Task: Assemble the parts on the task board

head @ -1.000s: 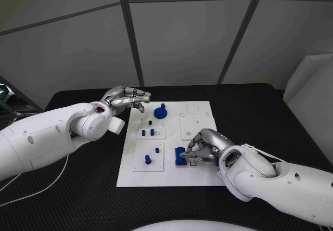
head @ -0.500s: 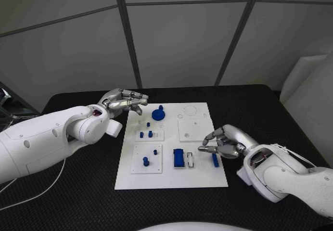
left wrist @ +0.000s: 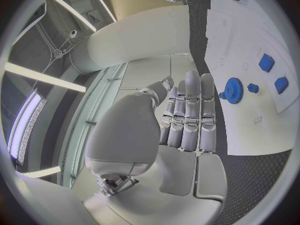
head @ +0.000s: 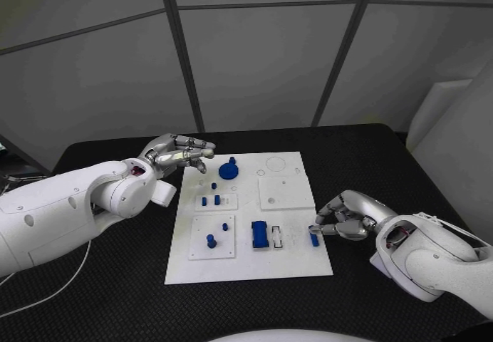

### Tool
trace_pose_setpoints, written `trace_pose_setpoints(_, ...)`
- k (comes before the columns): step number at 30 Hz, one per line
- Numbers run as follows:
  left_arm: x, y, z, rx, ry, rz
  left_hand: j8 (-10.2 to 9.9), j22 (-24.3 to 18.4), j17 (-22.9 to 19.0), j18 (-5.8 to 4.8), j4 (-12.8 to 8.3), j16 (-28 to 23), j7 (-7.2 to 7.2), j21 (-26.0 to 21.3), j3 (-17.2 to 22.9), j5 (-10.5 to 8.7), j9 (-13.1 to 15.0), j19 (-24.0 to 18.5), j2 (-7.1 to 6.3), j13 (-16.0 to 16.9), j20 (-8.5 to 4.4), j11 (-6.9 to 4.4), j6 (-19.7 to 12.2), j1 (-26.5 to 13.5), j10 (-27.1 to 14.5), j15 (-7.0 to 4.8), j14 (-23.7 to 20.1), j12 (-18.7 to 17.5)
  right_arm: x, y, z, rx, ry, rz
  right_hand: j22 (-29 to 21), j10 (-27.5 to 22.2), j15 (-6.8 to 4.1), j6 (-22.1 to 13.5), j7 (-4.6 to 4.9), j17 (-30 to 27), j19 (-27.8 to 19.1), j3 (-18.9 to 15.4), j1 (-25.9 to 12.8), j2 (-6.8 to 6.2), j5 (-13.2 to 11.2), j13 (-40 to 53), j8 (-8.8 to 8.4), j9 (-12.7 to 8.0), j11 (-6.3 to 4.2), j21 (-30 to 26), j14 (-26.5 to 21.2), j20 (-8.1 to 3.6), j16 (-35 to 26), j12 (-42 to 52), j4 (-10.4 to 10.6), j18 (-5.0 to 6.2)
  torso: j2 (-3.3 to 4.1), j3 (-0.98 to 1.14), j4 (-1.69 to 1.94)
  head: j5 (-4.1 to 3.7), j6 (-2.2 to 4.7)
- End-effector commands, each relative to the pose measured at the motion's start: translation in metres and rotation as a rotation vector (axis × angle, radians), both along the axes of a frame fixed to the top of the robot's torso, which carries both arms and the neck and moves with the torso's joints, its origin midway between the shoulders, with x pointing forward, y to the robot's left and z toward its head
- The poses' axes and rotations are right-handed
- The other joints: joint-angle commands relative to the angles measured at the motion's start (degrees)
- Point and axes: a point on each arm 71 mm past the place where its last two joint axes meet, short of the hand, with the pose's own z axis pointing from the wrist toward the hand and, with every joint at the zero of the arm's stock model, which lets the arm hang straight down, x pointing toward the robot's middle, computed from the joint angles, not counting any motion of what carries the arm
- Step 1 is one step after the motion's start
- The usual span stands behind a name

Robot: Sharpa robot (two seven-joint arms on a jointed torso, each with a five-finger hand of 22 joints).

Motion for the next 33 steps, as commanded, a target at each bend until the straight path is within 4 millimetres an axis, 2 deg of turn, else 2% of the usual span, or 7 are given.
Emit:
trace_pose_setpoints(1,-0.001,-0.001,0.001,-0.010,-0.006,-0.005,-0.3,-0.1,0.0,-0.26,0.1,-0.4,0.14,-0.2,-0.2,-0.32,0.1,0.3,0.32,0.1,0.25,0.15,-0.2,-0.3,-0.4,0.14,0.2,-0.2,-0.002,-0.002,-0.002,-0.133,-0.013,-0.009,15.1,2.5,0.08,0.8,-0.07,3.7,6.1,-0.6,-0.9,0.05,0.8,6.7,0.13,-0.4,-0.03,0.2,3.6,0.21,0.3,0.3,0.1,-0.86,-0.03,-0.03,0.05,-0.40,0.00)
trace_pose_setpoints(4,-0.001,-0.001,0.001,-0.011,-0.005,-0.006,-0.3,-0.1,0.0,-0.26,0.1,-0.4,0.14,-0.2,-0.2,-0.32,0.1,0.3,0.32,0.1,0.25,0.15,-0.2,-0.3,-0.4,0.14,0.2,-0.2,-0.003,-0.003,-0.005,-0.168,-0.013,-0.024,15.1,2.6,0.03,1.2,-0.16,4.0,6.1,-0.8,-1.2,0.03,1.3,6.9,0.20,-0.6,-0.10,0.2,3.7,0.17,0.5,0.5,0.3,-0.86,0.01,-0.01,0.24,-0.65,0.00)
trace_pose_setpoints(15,-0.001,0.000,-0.001,-0.011,-0.003,-0.006,-0.3,-0.1,0.0,-0.27,0.1,-0.4,0.13,-0.3,-0.2,-0.34,0.1,0.3,0.31,0.1,0.27,0.16,-0.2,-0.4,-0.4,0.16,0.2,-0.2,-0.007,0.002,-0.019,-0.201,0.020,-0.023,15.1,2.8,-0.17,2.4,-0.52,4.5,6.1,-1.1,-1.6,0.32,2.0,7.2,0.43,-0.8,-0.37,0.2,3.8,0.02,0.8,0.9,0.6,-0.86,0.07,-0.03,0.26,-0.52,-0.17)
trace_pose_setpoints(21,-0.002,0.001,-0.001,-0.010,-0.002,-0.004,-0.3,-0.1,0.0,-0.27,0.1,-0.4,0.13,-0.3,-0.2,-0.34,0.1,0.3,0.31,0.1,0.27,0.16,-0.2,-0.4,-0.4,0.16,0.2,-0.2,-0.008,0.008,-0.025,-0.197,0.030,-0.018,15.1,2.8,-0.22,2.6,-0.59,4.5,6.1,-1.1,-1.6,0.50,2.1,7.2,0.44,-0.9,-0.42,0.2,3.8,-0.01,0.8,0.9,0.6,-0.86,0.10,-0.02,0.15,-0.32,-0.23)
trace_pose_setpoints(33,-0.001,0.002,-0.002,-0.009,0.000,-0.003,-0.3,-0.1,0.0,-0.27,0.1,-0.4,0.13,-0.3,-0.2,-0.34,0.1,0.3,0.31,0.1,0.27,0.16,-0.2,-0.4,-0.4,0.16,0.2,-0.2,-0.007,0.020,-0.029,-0.196,0.019,0.003,15.1,2.9,-0.44,3.0,-0.84,4.9,6.1,-0.9,-0.7,0.94,2.7,7.4,0.26,-1.2,-0.67,0.2,3.9,-0.23,1.0,1.1,0.1,-0.86,0.05,-0.05,0.27,-0.28,-0.41)
